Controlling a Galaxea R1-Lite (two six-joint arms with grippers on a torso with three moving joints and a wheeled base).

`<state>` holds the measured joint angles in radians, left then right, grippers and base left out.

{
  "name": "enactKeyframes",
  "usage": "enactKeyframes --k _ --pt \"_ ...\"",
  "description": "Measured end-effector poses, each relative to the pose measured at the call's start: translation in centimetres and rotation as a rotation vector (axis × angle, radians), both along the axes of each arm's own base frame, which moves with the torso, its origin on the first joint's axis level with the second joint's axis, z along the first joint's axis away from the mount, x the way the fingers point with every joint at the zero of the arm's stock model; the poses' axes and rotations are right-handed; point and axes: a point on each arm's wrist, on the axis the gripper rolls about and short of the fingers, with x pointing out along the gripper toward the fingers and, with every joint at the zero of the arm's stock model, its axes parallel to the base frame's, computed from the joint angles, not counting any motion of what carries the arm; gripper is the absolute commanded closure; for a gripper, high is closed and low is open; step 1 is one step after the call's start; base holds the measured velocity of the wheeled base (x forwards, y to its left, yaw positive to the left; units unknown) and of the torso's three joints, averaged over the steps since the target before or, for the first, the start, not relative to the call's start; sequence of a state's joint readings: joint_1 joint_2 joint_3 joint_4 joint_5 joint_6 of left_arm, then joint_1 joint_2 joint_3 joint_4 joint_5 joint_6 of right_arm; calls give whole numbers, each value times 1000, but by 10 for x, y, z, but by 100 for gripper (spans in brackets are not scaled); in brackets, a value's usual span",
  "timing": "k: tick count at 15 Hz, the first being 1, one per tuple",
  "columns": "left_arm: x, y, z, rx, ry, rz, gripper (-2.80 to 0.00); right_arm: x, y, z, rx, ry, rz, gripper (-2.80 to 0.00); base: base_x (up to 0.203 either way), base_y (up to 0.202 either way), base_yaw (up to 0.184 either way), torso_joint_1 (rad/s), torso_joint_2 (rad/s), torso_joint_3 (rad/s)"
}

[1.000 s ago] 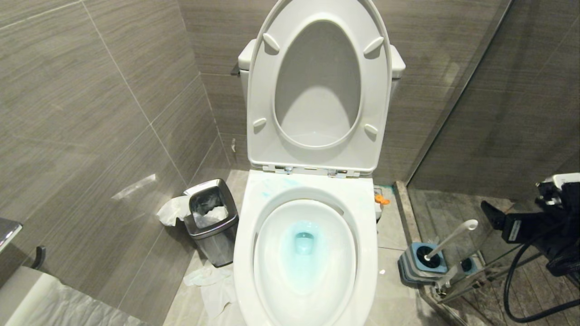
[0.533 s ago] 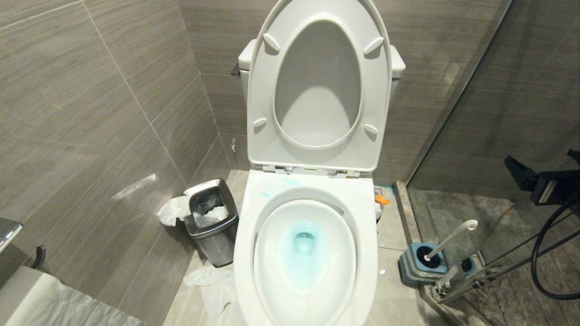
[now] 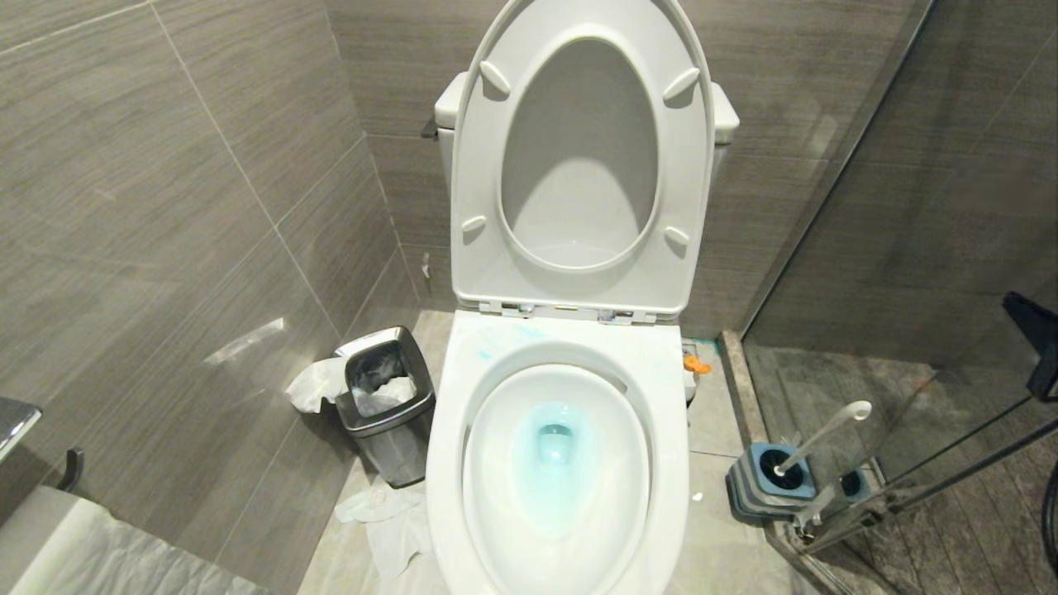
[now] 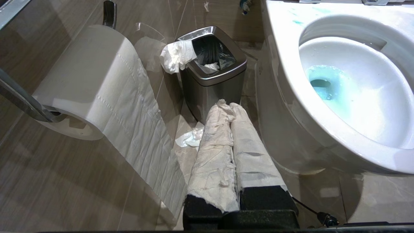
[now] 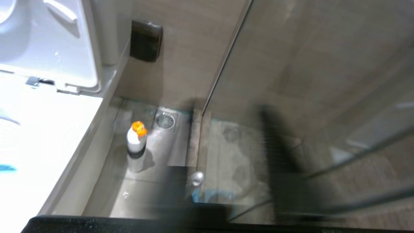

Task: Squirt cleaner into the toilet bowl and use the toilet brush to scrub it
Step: Flush the toilet

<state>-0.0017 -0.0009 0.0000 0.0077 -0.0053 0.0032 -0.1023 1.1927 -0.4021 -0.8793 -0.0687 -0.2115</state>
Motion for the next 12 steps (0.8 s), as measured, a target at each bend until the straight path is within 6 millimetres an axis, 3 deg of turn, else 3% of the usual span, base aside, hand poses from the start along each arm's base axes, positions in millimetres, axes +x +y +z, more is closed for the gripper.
enactKeyframes --k 12 --pt "0 0 0 0 0 0 0 -87 12 18 63 -113 43 0 0 0 0 0 0 0"
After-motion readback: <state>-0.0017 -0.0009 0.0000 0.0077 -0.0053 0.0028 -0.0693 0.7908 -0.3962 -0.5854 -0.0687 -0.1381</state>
